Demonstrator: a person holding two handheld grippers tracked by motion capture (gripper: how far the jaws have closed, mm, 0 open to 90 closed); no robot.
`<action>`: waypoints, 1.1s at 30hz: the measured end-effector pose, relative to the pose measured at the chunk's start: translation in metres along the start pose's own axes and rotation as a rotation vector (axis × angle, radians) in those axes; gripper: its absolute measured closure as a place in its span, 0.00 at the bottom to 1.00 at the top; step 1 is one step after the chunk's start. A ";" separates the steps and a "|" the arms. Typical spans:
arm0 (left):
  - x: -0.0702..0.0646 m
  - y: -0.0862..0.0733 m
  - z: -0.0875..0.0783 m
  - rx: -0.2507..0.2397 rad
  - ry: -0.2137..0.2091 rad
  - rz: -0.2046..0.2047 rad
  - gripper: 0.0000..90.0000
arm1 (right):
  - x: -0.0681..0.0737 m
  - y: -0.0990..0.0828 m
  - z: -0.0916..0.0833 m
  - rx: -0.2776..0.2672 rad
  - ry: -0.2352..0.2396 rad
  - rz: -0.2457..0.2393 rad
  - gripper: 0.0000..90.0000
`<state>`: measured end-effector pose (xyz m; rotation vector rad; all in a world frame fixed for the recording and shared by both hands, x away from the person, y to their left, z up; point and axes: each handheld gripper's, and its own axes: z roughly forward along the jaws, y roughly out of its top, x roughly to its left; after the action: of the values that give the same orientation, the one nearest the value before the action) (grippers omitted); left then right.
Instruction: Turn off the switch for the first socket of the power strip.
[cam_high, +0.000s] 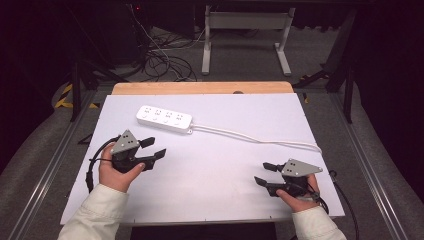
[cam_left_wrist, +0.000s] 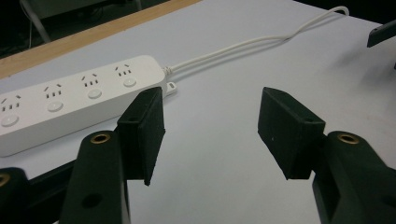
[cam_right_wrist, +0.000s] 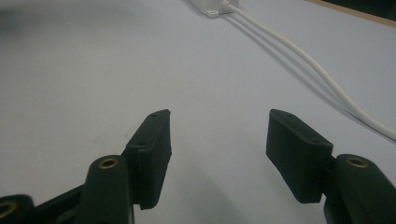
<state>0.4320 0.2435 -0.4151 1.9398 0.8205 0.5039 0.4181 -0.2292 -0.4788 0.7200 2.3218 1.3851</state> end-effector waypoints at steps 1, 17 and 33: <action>0.000 0.001 0.001 0.002 -0.004 0.005 0.46 | 0.000 0.000 0.000 0.000 0.001 0.002 0.46; 0.014 0.026 0.014 0.055 -0.056 -0.002 0.82 | 0.000 0.000 0.000 0.002 0.003 0.003 0.46; 0.032 0.048 0.042 0.129 -0.075 -0.045 1.00 | -0.001 0.000 -0.001 0.005 0.003 -0.001 0.46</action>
<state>0.4972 0.2247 -0.3922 2.0406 0.8652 0.3561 0.4180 -0.2303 -0.4786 0.7185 2.3278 1.3816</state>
